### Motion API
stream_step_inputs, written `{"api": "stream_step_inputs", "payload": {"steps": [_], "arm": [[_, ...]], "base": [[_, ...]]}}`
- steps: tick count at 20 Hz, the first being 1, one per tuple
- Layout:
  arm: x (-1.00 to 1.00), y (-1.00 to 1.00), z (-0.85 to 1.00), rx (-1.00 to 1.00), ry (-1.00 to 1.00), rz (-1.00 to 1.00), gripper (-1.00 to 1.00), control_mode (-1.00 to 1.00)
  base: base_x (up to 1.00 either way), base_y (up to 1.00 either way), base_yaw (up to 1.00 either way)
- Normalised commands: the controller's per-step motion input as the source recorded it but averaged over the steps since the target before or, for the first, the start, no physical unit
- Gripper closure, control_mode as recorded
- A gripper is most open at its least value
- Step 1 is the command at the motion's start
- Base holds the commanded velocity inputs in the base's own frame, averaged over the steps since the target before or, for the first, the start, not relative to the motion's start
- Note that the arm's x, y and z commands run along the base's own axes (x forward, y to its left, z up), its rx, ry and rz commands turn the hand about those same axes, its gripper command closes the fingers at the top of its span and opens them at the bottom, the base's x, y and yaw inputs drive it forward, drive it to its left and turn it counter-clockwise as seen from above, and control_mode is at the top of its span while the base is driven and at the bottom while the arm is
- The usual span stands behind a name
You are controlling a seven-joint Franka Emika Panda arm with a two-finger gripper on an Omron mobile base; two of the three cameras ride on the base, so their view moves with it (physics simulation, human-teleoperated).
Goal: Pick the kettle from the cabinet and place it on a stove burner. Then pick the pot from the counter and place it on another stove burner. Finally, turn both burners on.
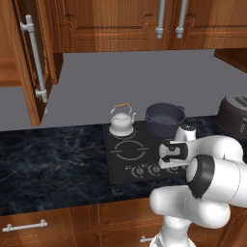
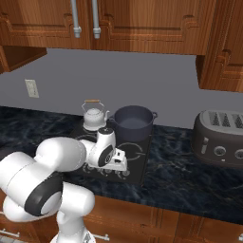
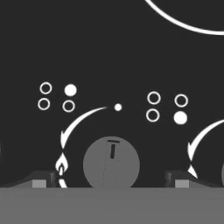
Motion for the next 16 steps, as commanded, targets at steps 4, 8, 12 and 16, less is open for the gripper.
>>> {"api": "stream_step_inputs", "payload": {"steps": [4,8,12,16], "arm": [[0.08,0.00,-0.14,0.00,0.00,0.00,-1.00,-1.00],[0.12,0.00,-0.12,0.00,0.00,0.00,-1.00,-1.00],[0.05,0.04,-0.13,0.00,0.00,0.00,-1.00,-1.00],[0.00,0.12,-0.12,0.00,0.00,0.00,-1.00,-1.00]], "base": [[0.00,0.00,0.00],[0.00,0.00,0.00],[0.00,0.00,0.00],[0.00,0.00,0.00]]}}
